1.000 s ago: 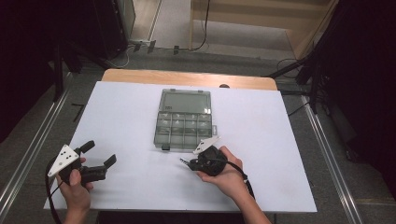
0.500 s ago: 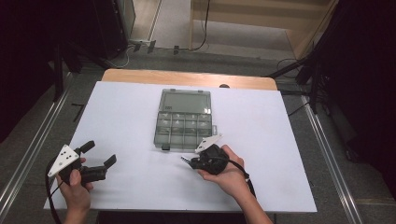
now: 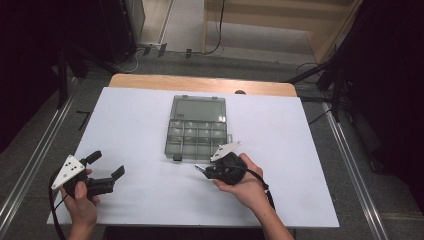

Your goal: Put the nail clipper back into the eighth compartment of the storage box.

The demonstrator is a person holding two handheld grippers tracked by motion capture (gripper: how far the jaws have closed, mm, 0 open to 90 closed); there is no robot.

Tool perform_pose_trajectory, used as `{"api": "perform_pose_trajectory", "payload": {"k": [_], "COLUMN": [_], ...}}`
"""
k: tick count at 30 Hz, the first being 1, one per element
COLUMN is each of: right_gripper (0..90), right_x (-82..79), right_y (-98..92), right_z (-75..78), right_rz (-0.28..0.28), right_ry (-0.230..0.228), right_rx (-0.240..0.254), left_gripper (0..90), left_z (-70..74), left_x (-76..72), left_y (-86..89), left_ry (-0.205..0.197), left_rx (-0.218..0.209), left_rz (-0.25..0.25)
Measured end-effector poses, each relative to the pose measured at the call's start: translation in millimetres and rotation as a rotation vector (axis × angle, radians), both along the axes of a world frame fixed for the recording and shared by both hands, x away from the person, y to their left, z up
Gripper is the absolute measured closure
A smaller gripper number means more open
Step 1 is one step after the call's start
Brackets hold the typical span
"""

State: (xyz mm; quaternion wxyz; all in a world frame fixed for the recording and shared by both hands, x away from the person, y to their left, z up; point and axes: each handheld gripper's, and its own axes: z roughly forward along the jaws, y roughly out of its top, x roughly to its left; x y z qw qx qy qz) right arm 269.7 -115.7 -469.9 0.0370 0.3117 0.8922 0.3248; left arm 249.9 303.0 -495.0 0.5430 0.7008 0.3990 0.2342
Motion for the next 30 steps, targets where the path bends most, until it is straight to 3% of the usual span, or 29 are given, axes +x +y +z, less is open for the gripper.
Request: {"api": "perform_pose_trajectory", "payload": {"k": [30], "right_gripper": [81.5], "right_x": [4.8], "right_y": [-14.0], "right_z": [17.2], "right_rz": [-0.040], "right_ry": [-0.033], "right_rx": [0.021], "left_gripper": [0.0], "left_z": [-0.1], "left_x": [0.3], "left_y": [0.2], "left_ry": [0.002], "left_rx": [-0.006], "left_rz": [0.003]}}
